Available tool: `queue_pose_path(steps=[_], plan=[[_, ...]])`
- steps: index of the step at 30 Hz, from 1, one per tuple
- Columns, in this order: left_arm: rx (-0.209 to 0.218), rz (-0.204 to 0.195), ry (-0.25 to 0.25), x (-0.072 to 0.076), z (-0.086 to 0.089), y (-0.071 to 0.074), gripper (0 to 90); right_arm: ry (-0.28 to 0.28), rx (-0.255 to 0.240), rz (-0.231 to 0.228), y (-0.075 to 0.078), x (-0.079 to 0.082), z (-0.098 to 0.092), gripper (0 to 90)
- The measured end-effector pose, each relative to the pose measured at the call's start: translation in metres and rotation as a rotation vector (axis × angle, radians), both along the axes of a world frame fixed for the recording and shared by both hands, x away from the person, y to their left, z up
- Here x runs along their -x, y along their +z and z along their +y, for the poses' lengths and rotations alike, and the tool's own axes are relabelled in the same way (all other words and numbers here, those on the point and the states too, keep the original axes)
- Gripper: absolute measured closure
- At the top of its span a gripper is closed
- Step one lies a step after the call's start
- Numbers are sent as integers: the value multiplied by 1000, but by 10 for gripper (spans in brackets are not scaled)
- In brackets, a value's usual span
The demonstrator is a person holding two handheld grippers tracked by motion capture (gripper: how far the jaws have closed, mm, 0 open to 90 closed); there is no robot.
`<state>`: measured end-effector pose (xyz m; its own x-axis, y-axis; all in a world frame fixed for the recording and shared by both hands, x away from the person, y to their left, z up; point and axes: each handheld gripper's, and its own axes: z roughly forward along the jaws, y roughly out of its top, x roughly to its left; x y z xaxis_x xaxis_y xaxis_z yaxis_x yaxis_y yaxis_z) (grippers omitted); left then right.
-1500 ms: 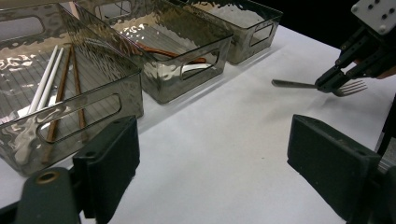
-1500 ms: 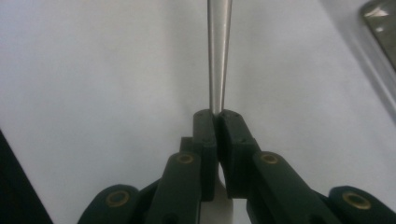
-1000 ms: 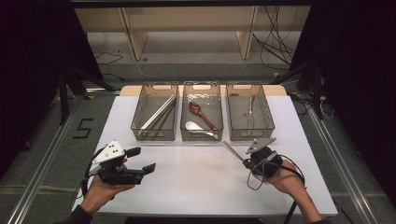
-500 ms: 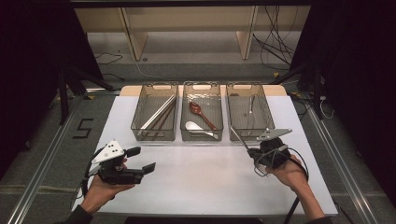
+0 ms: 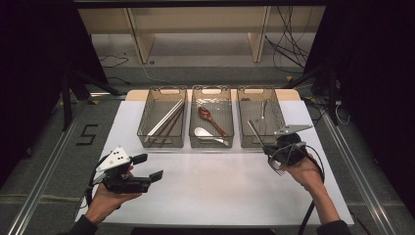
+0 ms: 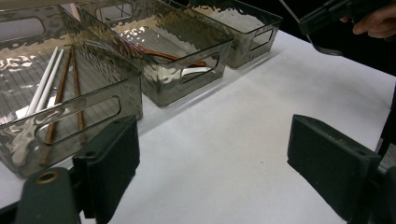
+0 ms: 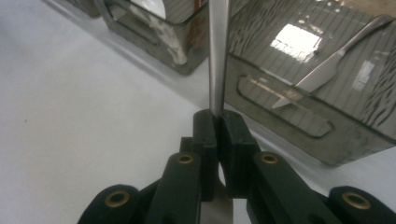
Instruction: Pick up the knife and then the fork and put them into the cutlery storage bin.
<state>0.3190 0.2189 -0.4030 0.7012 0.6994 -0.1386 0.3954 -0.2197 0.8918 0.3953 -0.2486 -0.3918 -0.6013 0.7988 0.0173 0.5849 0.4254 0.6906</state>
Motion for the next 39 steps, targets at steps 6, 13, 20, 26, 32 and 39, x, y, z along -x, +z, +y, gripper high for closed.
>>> queue_pose_path(steps=[6, 13, 20, 26, 32, 39], plan=[[3, 0, -6, -1, -1, 0, 162, -28, -21, -4, 9, -12, -4, 859], [5, -1, -9, -2, -3, 0, 162, -64, -33, -22, 24, -30, -6, 859], [7, -1, -10, -2, -2, 0, 162, -101, -36, -38, 40, -53, -7, 859], [9, -1, -9, -2, -2, 0, 162, -125, -41, -34, 47, -70, -6, 859], [0, -2, -14, -2, -2, 0, 162, -154, -43, -25, 49, -85, -5, 859], [8, -4, -12, -2, -2, 0, 162, -183, -38, -26, 49, -101, -2, 859]])
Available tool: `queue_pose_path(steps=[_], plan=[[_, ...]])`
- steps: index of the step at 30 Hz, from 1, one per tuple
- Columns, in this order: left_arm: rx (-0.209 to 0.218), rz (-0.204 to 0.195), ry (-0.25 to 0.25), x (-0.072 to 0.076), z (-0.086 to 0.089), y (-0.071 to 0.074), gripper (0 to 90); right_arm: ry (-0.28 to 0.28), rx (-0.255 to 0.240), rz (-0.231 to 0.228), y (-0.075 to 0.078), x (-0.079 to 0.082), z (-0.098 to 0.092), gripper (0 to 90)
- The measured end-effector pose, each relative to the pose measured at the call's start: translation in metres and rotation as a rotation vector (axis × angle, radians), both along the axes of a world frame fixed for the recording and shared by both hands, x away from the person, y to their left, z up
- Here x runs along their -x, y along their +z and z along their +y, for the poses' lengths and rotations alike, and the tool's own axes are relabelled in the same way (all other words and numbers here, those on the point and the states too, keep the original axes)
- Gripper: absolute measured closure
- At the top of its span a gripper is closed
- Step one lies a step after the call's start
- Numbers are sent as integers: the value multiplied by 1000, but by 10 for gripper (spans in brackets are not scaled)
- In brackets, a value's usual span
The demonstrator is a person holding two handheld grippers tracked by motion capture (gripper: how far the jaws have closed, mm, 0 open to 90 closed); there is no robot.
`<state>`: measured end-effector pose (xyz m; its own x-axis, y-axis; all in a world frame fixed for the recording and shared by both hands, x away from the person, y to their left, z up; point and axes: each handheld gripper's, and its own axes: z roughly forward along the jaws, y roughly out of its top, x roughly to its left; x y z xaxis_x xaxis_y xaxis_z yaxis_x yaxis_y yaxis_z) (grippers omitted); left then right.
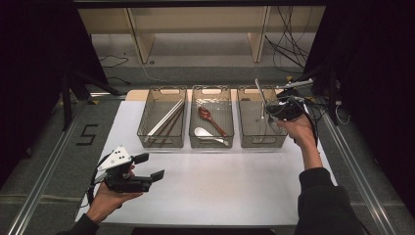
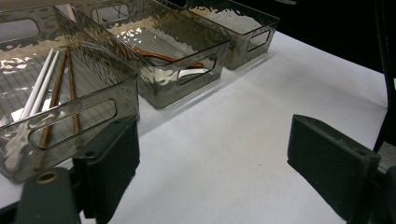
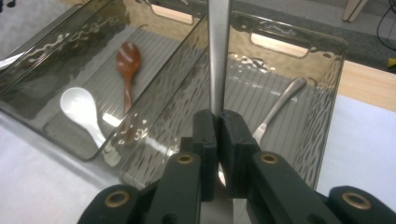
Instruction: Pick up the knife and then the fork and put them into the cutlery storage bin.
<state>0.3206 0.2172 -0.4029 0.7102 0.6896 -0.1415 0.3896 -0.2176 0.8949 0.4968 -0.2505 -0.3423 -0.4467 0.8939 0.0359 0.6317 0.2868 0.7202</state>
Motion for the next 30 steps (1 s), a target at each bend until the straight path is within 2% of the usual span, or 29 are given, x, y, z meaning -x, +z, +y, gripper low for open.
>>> queue_pose_path(steps=[7, 15, 30], plan=[[0, 0, -2, 0, 0, 0, 162, -27, -1, 2, 1, -10, 2, 858], [-1, 0, -2, 0, 0, 0, 162, -56, -5, 27, -4, -19, 6, 858], [1, -1, -3, 0, 0, 0, 162, -75, 12, 45, -9, -30, 10, 857]])
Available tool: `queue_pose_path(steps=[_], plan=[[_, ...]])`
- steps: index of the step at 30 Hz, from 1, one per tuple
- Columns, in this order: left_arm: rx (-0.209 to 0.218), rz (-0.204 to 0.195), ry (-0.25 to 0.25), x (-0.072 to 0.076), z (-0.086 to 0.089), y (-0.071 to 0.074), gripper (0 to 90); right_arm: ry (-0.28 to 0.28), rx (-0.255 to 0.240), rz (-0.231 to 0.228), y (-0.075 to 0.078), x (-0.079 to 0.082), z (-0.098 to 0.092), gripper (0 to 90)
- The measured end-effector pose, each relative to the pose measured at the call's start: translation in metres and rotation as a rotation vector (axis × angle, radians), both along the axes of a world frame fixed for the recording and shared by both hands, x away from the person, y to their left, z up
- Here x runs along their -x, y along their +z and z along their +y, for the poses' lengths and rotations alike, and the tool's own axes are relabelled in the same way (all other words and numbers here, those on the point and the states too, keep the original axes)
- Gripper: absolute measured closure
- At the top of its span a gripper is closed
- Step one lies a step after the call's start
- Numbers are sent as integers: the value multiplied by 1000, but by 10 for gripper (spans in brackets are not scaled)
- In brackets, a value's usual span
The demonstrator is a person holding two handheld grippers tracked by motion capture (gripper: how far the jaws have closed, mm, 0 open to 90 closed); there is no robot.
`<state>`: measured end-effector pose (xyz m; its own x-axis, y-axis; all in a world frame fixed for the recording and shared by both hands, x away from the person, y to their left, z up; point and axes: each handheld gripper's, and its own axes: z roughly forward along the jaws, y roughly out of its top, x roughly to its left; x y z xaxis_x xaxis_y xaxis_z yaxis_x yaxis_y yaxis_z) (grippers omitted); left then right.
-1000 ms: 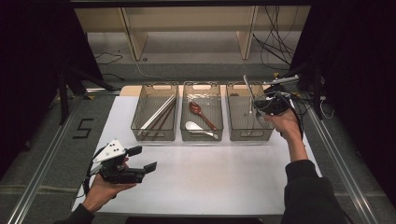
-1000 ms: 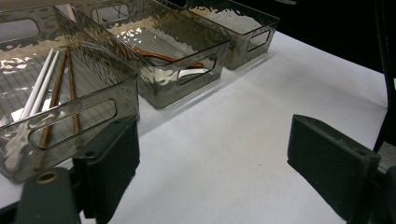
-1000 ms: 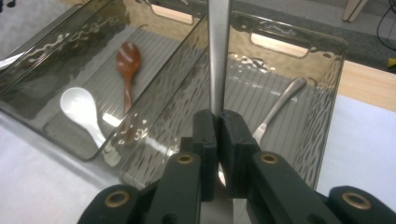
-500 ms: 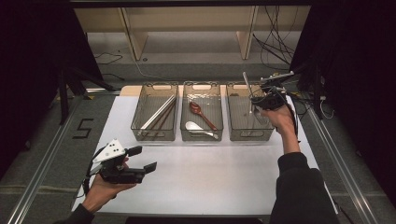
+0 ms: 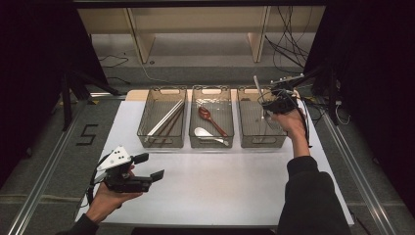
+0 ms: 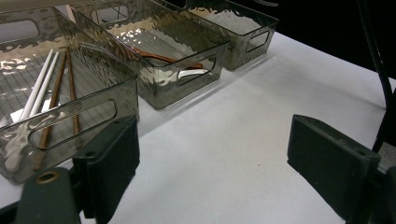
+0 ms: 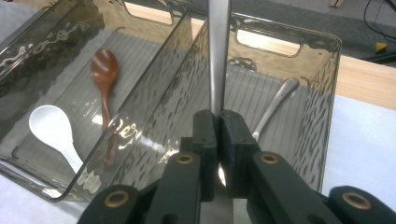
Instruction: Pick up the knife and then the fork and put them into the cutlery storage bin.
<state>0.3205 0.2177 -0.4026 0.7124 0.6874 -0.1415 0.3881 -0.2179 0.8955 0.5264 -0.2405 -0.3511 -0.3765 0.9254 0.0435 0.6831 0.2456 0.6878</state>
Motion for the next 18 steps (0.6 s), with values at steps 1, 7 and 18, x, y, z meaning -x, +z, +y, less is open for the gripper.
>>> queue_pose_path(steps=[1, 7, 18], plan=[[0, 0, 1, 0, 0, 0, 162, -3, 0, 3, -1, -1, 0, 857], [-1, 1, 0, 0, 1, 0, 162, -9, 0, 14, -5, -4, 1, 857], [1, 0, 1, 0, 1, 0, 162, -13, 5, 33, -13, -9, 7, 856]])
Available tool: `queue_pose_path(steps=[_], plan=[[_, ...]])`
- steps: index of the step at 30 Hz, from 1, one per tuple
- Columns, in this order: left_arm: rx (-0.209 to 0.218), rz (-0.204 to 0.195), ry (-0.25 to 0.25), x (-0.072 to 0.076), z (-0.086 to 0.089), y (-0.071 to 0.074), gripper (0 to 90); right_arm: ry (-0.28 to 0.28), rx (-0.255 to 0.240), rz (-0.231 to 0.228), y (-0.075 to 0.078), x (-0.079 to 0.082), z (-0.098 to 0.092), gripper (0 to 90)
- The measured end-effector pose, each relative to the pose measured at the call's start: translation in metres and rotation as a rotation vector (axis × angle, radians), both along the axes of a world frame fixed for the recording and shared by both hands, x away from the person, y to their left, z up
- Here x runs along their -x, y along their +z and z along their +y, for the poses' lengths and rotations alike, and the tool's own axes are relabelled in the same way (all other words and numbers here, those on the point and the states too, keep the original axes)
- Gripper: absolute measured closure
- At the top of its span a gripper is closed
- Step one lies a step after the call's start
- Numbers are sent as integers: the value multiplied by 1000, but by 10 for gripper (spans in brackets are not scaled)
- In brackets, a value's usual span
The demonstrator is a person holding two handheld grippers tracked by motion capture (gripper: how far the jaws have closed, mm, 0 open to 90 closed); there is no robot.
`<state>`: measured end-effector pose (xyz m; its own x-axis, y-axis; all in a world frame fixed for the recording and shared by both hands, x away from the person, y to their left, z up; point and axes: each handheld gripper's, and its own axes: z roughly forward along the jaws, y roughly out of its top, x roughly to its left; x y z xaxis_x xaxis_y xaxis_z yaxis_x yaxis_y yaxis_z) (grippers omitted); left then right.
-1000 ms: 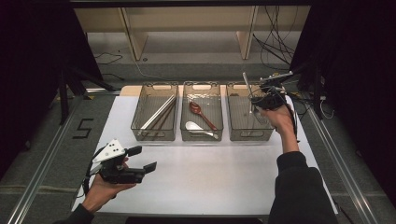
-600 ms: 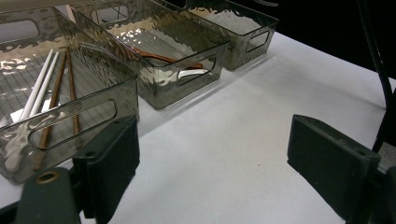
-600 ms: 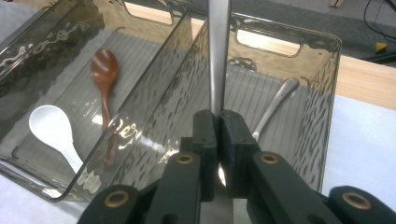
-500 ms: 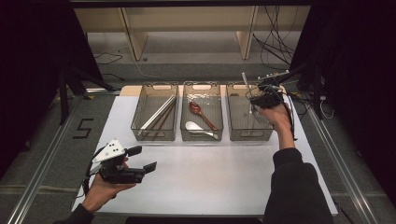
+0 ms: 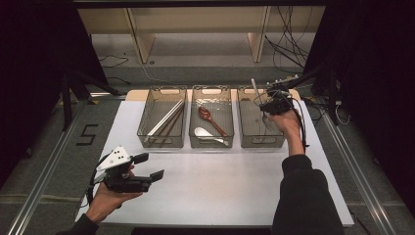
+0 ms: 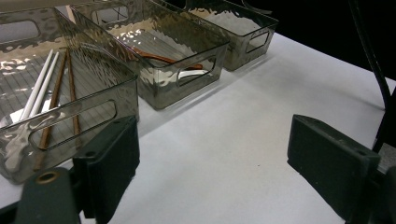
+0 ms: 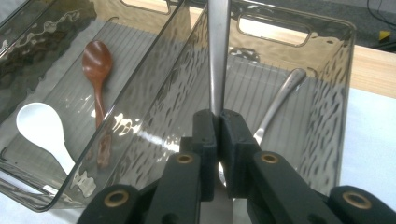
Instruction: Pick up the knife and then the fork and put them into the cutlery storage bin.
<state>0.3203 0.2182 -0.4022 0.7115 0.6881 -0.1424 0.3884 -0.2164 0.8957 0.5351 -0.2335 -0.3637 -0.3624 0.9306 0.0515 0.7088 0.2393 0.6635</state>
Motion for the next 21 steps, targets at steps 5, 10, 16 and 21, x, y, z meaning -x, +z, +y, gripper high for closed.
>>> queue_pose_path(steps=[5, 10, 16, 21], plan=[[3, 0, 0, 0, 0, 0, 162, -1, 1, 8, -3, -2, 3, 854], [3, 2, -1, 0, 0, 0, 162, 1, 15, 17, -8, -3, 7, 845], [2, 1, -1, 0, 1, 0, 162, 15, -4, 13, -8, -3, 11, 775], [1, 1, -1, 0, 1, 1, 162, 24, -8, 9, -6, -1, 10, 744]])
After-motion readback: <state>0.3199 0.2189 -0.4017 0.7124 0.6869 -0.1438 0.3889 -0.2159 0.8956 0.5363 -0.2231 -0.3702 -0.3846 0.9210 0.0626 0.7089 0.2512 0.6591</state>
